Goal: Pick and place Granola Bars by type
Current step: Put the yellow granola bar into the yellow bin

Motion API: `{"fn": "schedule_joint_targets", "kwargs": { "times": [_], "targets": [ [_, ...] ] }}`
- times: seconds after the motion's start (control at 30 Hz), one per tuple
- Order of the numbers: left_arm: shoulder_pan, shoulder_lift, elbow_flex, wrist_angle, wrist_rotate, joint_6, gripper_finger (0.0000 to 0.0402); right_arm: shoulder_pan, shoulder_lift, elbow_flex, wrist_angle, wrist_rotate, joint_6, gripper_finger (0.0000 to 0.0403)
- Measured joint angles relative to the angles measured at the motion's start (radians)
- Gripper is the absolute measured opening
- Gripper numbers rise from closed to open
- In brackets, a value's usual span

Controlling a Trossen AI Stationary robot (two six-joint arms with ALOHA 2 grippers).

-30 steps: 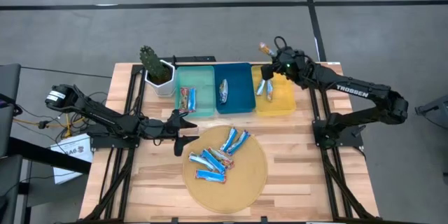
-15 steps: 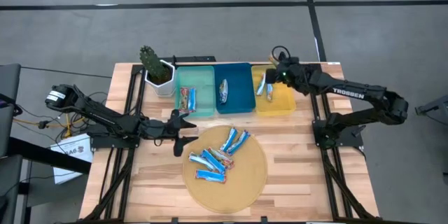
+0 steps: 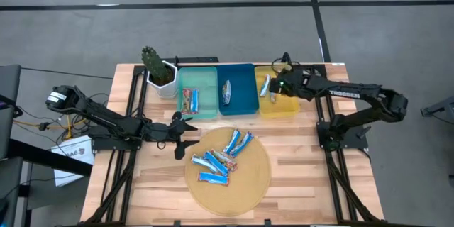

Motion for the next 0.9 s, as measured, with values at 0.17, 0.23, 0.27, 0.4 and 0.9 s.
{"fn": "schedule_joint_targets", "kwargs": {
  "times": [0.17, 0.23, 0.27, 0.4, 0.9],
  "targets": [
    [0.000, 0.000, 0.000, -0.003, 0.015, 0.003, 0.0249, 0.008, 0.113, 0.000, 0.009, -0.070, 0.041, 0.0006],
    [0.000, 0.000, 0.000, -0.005, 0.025, 0.017, 0.0249, 0.012, 0.155, 0.000, 0.011, -0.085, 0.043, 0.0006],
    [0.000, 0.000, 0.000, -0.005, 0.030, 0.023, 0.0249, 0.013, 0.169, 0.000, 0.011, -0.085, 0.046, 0.0006],
    [0.000, 0.000, 0.000, -0.005, 0.033, 0.041, 0.0249, 0.021, 0.205, 0.000, 0.018, -0.071, 0.067, 0.0006],
    [0.000, 0.000, 0.000, -0.007, 0.052, 0.068, 0.0249, 0.018, 0.195, 0.002, 0.071, -0.052, 0.053, 0.0118]
  ]
}}
